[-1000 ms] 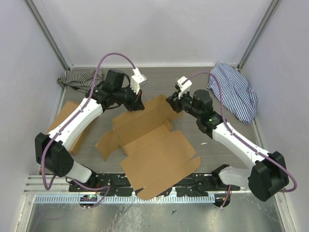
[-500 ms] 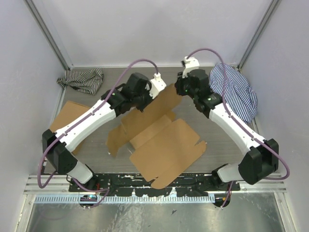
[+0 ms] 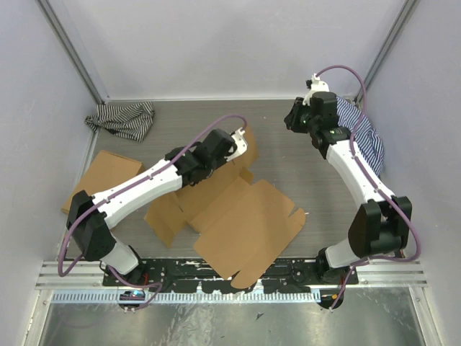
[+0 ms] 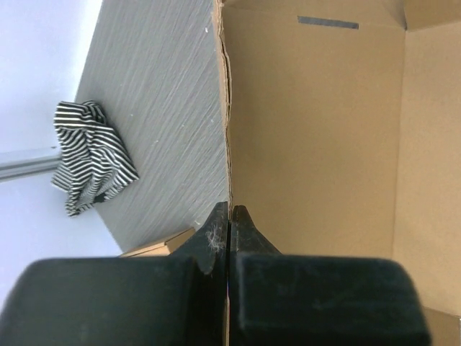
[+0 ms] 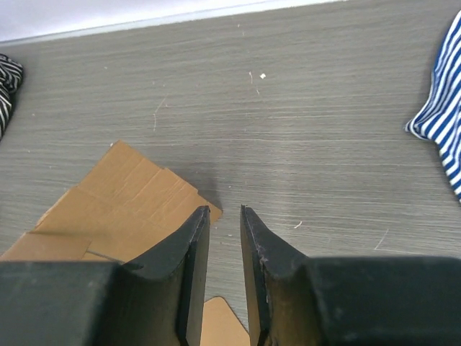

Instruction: Fold the paper box

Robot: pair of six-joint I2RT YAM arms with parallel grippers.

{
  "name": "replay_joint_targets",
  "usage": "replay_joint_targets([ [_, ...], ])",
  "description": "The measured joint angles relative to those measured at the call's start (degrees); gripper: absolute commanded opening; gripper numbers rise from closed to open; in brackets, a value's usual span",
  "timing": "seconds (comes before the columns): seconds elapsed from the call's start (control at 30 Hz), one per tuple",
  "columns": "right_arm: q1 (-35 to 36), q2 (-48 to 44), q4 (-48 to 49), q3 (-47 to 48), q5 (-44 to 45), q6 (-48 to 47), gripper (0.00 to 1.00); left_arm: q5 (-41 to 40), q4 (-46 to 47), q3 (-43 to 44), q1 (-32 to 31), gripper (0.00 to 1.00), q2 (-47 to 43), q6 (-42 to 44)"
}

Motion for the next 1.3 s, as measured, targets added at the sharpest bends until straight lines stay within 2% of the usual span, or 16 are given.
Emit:
replay_joint_targets([
  [0.13, -0.20, 6.10, -0.37, 2.19, -1.99, 0.31, 0.30, -6.43, 3.48, -3.26, -3.78, 0.00, -0.24, 3.19],
  [0.2, -0.57, 8.63, -0.22, 2.49, -3.32, 0.52, 0.37, -8.76, 5.25, -4.79, -5.27, 0.00, -0.81, 4.57],
  [0.27, -1.36, 10.86, 0.15, 2.54, -5.97, 0.81, 0.37, -10.21, 6.54, -6.01, -6.16, 0.00, -1.62, 5.57],
  [0.4, -4.26, 16.37, 2.19, 5.46, -13.68, 0.94, 0.33, -11.34, 7.74, -7.69, -7.28, 0.00, -3.56, 6.91],
  [0.57, -7.45, 28.13, 7.72, 13.99, -24.81, 1.31, 0.29, -11.80, 8.11, -7.85, -8.31, 0.00, -4.28, 8.11],
  [0.77, -7.02, 37.55, 10.91, 18.18, -34.93, 2.43, 0.28, -13.29, 8.24, -7.85, -9.62, 0.00, -4.11, 9.64],
  [0.93, -3.89, 38.05, 9.57, 18.27, -38.66, 0.28, 0.27, -14.58, 8.41, -7.85, -9.99, 0.00, -3.02, 10.08],
  [1.3, -1.42, 31.39, 8.37, 7.89, -42.03, -4.04, 0.24, -18.58, 8.81, -7.85, -11.23, 0.00, -0.46, 10.54],
])
